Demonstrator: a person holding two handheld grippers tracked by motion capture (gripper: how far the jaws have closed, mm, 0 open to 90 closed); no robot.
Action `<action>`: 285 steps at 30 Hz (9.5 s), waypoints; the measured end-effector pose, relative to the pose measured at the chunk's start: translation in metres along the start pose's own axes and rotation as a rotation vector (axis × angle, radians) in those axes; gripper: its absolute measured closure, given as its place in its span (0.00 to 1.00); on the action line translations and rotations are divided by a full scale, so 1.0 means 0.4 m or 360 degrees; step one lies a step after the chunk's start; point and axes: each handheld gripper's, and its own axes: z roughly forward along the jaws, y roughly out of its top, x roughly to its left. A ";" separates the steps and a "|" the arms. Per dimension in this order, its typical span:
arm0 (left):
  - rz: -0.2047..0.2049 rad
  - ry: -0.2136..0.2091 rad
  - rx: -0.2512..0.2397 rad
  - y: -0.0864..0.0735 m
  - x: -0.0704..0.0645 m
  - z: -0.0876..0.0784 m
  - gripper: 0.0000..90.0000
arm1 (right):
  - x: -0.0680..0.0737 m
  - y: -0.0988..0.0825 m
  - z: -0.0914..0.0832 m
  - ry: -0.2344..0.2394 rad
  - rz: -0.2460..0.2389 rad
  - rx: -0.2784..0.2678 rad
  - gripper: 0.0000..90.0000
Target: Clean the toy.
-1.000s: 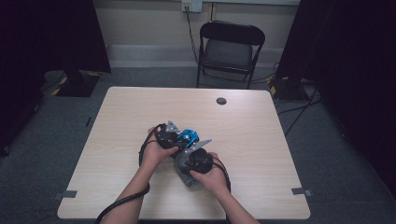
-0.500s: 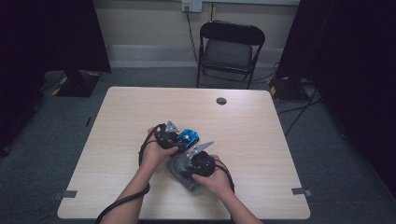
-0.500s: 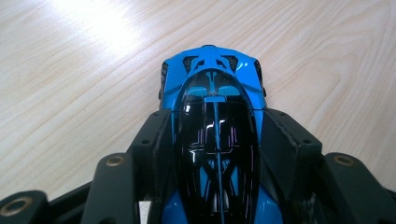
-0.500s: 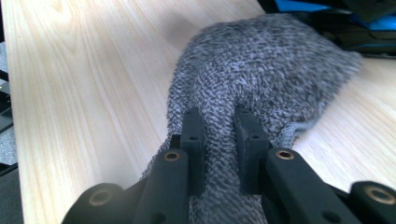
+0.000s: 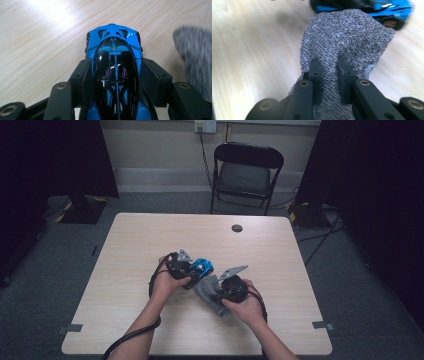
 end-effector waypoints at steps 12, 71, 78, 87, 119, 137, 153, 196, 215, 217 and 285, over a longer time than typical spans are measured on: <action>0.0001 0.0011 0.0009 0.003 -0.003 0.004 0.49 | -0.072 -0.010 -0.045 -0.0159 0.0153 -0.0120 0.85; -0.0017 0.0002 0.0006 0.000 -0.002 0.000 0.50 | -0.129 -0.004 0.072 -0.0374 0.0306 -0.0059 0.84; -0.0015 0.0005 0.0005 -0.001 -0.003 -0.001 0.50 | -0.109 -0.002 0.077 -0.0327 0.0286 -0.0056 0.84; -0.0011 0.0008 0.0013 -0.001 -0.004 -0.002 0.50 | -0.084 0.000 0.081 -0.0262 0.0275 -0.0045 0.84; -0.0012 0.0016 0.0030 0.003 -0.005 -0.001 0.50 | 0.001 0.012 0.106 -0.0055 0.0142 0.0008 0.84; -0.0014 0.0019 0.0021 0.001 -0.006 -0.002 0.50 | 0.037 0.003 0.113 0.0072 0.0070 -0.0019 0.83; -0.0027 0.0023 0.0016 0.001 -0.007 -0.002 0.50 | 0.068 0.004 0.126 0.0173 -0.0006 -0.0027 0.83; -0.0027 0.0022 0.0013 -0.002 -0.004 -0.005 0.50 | -0.052 -0.037 -0.009 -0.0029 0.0132 -0.0114 0.83; -0.0037 0.0012 -0.0003 -0.006 -0.004 -0.005 0.50 | -0.150 -0.001 0.010 -0.0260 0.0237 -0.0106 0.83; -0.0036 0.0011 -0.0002 -0.006 -0.004 -0.005 0.50 | -0.153 0.001 0.018 -0.0265 0.0252 -0.0102 0.83; -0.0033 0.0025 0.0014 -0.003 -0.007 -0.005 0.50 | -0.038 -0.010 0.091 -0.0100 0.0201 -0.0068 0.82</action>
